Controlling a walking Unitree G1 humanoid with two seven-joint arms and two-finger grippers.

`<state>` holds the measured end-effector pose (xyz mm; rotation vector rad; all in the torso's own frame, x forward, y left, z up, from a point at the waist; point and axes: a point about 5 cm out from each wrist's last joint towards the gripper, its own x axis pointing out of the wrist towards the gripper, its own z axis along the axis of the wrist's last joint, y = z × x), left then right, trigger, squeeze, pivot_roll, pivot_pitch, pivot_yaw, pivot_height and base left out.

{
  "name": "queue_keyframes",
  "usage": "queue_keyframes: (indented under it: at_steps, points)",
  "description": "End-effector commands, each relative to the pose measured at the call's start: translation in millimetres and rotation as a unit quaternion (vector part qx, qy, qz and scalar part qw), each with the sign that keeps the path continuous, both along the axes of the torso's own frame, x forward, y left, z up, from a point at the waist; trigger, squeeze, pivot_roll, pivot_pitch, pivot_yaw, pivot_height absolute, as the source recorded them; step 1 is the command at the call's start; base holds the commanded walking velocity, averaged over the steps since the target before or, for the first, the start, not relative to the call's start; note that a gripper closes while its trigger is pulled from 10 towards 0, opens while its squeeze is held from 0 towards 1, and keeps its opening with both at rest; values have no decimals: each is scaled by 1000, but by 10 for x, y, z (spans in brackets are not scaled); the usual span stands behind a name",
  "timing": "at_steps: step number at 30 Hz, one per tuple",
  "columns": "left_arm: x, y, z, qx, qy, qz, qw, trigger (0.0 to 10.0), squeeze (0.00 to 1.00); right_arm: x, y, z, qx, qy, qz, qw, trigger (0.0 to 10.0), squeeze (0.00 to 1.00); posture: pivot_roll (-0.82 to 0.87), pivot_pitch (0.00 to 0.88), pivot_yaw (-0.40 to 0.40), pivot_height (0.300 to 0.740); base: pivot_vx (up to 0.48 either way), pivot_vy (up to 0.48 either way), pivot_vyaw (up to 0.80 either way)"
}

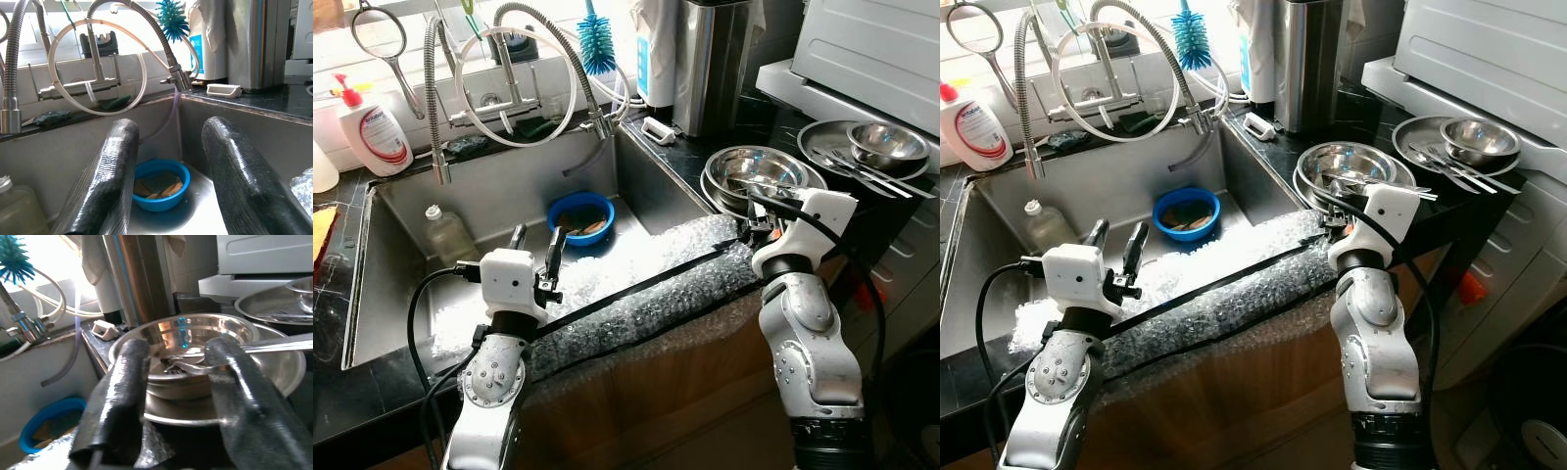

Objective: Kitchen organization

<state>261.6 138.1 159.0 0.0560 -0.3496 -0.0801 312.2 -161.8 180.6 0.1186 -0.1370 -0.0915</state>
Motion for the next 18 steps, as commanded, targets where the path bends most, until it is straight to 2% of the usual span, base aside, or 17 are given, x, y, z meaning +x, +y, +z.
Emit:
queue_keyframes:
  at_steps: [1,9,10,11,18]
  points:
    - [14,2,9,11,-5,-1,1000,10000,0,6,-17,-20,0,6,-4,1000,10000,1000,-206,0,83,740,0,0,0]
    - [13,4,11,11,-6,0,1000,10000,0,11,-83,8,-7,-2,-23,1000,10000,1000,-206,0,84,740,0,0,0]
    - [13,4,11,11,-6,-1,1000,10000,0,10,-79,24,-17,-7,-23,1000,10000,75,-206,0,84,740,0,0,0]
    - [14,4,12,11,-6,-1,1000,10000,0,6,-53,56,-33,-18,-18,999,10000,0,-207,0,85,740,0,0,0]
    - [16,2,14,10,-7,0,1000,10000,0,-24,-30,209,-29,-73,-15,997,10000,0,-205,0,84,740,0,0,0]
